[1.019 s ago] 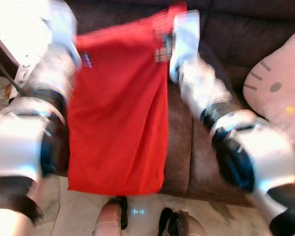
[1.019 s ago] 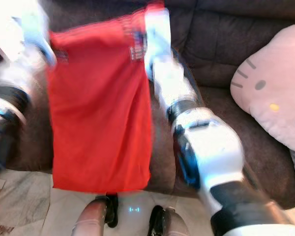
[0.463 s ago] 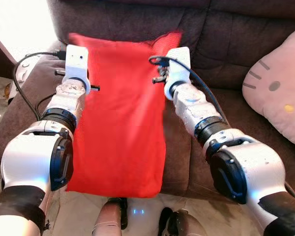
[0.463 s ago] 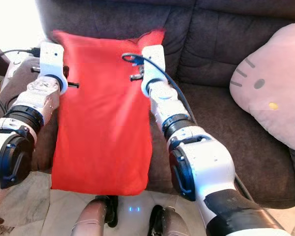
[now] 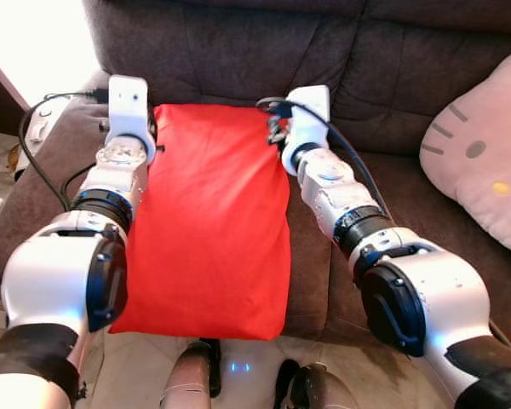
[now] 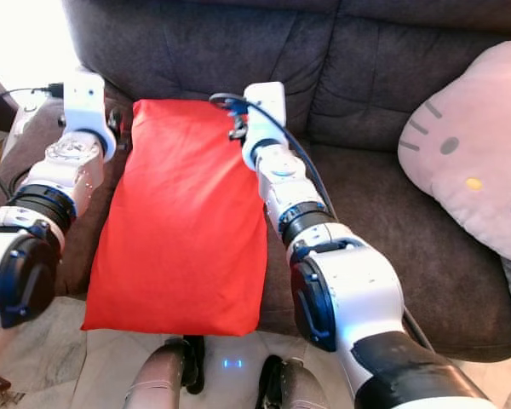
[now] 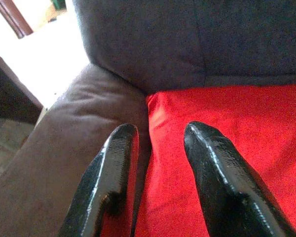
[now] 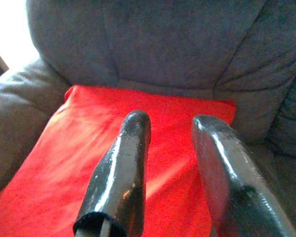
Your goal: Move the pillow to the sofa from floor
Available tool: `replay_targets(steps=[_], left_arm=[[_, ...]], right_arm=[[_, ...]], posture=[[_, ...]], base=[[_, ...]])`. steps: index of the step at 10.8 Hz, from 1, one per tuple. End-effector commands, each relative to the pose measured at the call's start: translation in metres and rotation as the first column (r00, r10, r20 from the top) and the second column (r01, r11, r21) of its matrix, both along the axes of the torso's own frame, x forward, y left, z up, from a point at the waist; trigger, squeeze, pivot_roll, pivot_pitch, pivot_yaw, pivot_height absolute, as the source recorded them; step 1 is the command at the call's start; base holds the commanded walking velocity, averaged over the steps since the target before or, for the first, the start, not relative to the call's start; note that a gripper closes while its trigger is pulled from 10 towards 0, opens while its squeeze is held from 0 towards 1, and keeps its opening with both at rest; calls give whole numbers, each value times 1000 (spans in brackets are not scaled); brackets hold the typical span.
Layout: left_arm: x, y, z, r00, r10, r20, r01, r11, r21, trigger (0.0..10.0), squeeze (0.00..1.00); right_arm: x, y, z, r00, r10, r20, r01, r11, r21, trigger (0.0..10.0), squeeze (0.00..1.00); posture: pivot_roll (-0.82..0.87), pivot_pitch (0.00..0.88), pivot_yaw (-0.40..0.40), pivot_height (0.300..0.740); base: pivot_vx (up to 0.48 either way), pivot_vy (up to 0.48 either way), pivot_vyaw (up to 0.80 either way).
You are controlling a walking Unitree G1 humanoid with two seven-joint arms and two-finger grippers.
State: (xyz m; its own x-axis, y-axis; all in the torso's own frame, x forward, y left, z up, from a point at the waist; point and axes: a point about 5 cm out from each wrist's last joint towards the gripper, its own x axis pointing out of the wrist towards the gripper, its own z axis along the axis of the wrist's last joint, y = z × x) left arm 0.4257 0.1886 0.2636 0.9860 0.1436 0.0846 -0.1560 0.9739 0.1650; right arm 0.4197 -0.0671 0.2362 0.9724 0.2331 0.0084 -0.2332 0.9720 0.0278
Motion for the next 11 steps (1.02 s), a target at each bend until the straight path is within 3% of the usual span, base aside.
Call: replay_targets(steps=[1,3,4,5,6,9,11], left_arm=[[-2,3,-8,1000,3,5,-4,1000,24,10000,0],[-12,19,-30,997,23,79,-21,1000,-23,10000,0],[-24,23,-54,993,14,115,-10,999,-39,10000,0],[-34,17,-65,985,-27,168,27,1000,0,10000,0],[-42,9,-66,974,-59,221,53,998,30,10000,0],[-52,10,-56,952,31,303,-11,998,-67,10000,0],[-68,8,-69,950,39,310,-19,998,-67,10000,0]], right_arm=[[0,-6,-5,1000,-24,-1,24,999,38,10000,0],[-2,-28,-17,994,-101,41,97,992,79,10000,0],[-6,-34,-21,989,-101,109,92,992,88,10000,0],[-10,-37,-24,982,-90,165,74,992,102,10000,0],[-13,-42,-26,974,-96,203,76,992,103,10000,0],[-21,-55,-35,965,-110,236,87,991,105,10000,0],[-31,-65,-55,970,-135,201,114,987,112,10000,0]], posture=[[189,264,-27,703],[184,206,-21,703],[173,161,-21,703],[173,137,-16,703],[167,104,-11,703],[162,55,-11,703],[150,58,-4,703]], base=[[0,0,0],[0,0,0],[0,0,0],[0,0,0],[0,0,0],[0,0,0],[0,0,0]])
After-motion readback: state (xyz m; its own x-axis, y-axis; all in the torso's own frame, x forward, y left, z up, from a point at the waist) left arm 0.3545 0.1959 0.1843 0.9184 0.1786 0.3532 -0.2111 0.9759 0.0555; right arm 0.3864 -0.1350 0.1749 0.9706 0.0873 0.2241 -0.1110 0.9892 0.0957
